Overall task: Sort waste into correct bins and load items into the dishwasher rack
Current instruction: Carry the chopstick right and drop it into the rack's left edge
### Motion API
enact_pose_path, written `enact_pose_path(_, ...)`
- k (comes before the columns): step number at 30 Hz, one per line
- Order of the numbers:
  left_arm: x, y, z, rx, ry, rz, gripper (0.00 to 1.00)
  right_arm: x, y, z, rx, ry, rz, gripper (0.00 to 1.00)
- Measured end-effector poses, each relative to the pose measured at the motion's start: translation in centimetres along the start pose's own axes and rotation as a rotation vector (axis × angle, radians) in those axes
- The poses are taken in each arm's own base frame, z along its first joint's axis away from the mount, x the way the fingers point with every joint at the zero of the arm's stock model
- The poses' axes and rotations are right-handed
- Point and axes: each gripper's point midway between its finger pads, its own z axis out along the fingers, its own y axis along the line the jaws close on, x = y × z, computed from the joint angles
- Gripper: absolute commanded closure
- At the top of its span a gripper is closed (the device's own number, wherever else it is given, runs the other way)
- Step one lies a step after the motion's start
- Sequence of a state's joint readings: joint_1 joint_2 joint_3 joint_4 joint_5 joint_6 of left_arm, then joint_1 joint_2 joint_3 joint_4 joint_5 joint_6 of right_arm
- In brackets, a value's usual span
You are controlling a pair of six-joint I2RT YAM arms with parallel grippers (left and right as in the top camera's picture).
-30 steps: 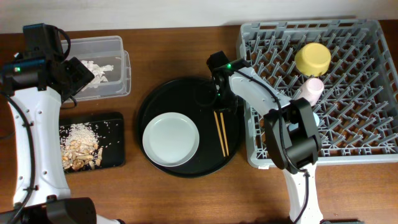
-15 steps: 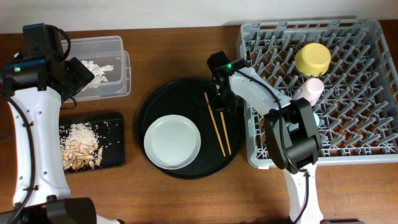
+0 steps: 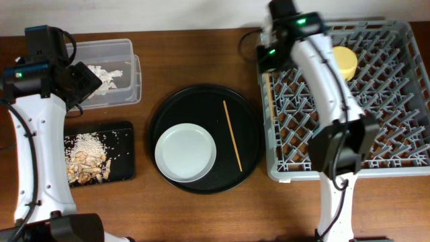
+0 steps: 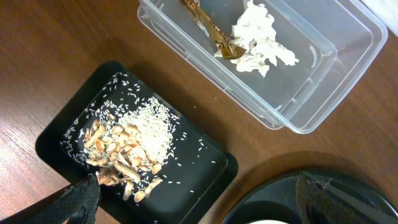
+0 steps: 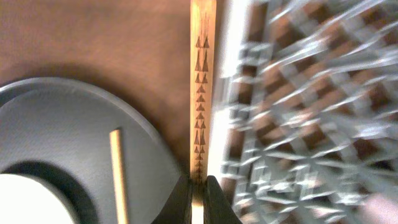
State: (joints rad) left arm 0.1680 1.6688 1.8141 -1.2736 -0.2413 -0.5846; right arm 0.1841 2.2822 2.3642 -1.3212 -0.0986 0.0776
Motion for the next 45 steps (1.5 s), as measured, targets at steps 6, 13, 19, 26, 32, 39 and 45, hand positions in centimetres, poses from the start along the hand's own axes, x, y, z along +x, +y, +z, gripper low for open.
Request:
enact_pose_path(6,0.0,0.0,0.0,0.0,0.0,0.0,0.01,-0.8,-6.0,-1.0,0.039,-0.033,0.043,0.96)
enact_pose_path(13,0.0,0.0,0.0,0.0,0.0,0.0,0.01,-1.0,-4.7,-0.8,0.009,-0.039,0.01,0.94)
enact_pose_path(19,0.0,0.0,0.0,0.0,0.0,0.0,0.01,-1.0,-4.2,-0.8,-0.004,-0.038,0.012,0.92)
enact_pose_path(26,0.0,0.0,0.0,0.0,0.0,0.0,0.01,-0.7,-3.9,-0.8,-0.021,-0.026,0.039,0.87)
enact_pose_path(32,0.0,0.0,0.0,0.0,0.0,0.0,0.01,0.1,-3.5,0.7,-0.03,0.025,0.043,0.75)
enact_pose_path(39,0.0,0.0,0.0,0.0,0.0,0.0,0.01,1.9,-1.2,1.0,-0.16,0.108,0.066,0.76)
enact_pose_path(45,0.0,0.0,0.0,0.0,0.0,0.0,0.01,3.8,2.6,0.4,-0.271,0.187,0.05,0.66)
